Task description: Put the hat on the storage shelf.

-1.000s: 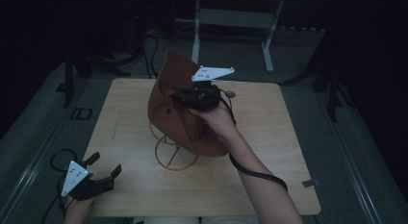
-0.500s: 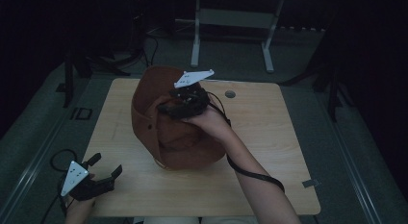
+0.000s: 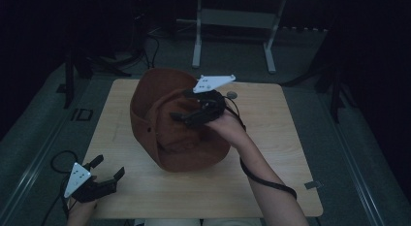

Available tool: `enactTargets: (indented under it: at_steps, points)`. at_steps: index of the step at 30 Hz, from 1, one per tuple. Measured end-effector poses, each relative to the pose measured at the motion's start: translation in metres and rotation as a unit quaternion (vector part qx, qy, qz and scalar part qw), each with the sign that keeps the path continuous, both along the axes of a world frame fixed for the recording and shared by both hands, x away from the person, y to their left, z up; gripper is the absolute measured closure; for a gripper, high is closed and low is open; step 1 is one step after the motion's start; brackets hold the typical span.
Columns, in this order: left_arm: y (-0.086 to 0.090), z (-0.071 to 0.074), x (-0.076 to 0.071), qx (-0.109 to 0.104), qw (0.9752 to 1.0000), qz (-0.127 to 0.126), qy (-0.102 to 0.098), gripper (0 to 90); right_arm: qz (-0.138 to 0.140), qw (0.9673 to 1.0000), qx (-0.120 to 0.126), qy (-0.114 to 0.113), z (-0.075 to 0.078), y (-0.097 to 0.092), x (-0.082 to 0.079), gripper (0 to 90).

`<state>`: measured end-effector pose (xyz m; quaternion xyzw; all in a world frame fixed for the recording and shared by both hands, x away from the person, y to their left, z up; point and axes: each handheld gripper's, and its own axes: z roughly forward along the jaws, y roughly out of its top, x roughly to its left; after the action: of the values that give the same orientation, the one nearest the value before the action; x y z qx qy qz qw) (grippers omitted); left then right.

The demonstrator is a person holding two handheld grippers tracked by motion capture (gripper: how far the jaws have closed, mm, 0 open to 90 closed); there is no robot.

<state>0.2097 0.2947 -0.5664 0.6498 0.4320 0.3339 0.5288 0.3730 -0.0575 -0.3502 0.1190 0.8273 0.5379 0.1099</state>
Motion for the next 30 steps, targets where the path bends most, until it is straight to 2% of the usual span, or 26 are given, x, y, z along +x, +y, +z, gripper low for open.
enactTargets:
  at_steps: [7, 13, 20, 26, 30]
  points:
    - [-0.001, 0.0, -0.001, -0.002, 1.0, 0.001, -0.001, 10.4, -0.018, 0.9997, 0.007, -0.012, -0.009, -0.032, -0.006, 13.1]
    - [-0.002, -0.002, 0.0, -0.002, 1.0, 0.0, 0.002, 10.4, -0.042, 0.9989, 0.016, -0.012, -0.016, -0.062, -0.009, 13.1]
    - [-0.003, -0.003, 0.0, -0.011, 0.9999, -0.003, 0.001, 10.4, -0.063, 0.9979, 0.014, -0.01, -0.03, -0.092, -0.012, 13.2]
    - [-0.003, -0.004, -0.001, -0.01, 1.0, 0.0, 0.002, 10.5, -0.078, 0.9968, 0.018, -0.006, -0.039, -0.115, -0.015, 13.2]
    - [-0.003, -0.004, -0.001, -0.004, 1.0, 0.001, 0.002, 10.5, -0.093, 0.9951, 0.031, 0.007, -0.047, -0.134, -0.016, 13.3]
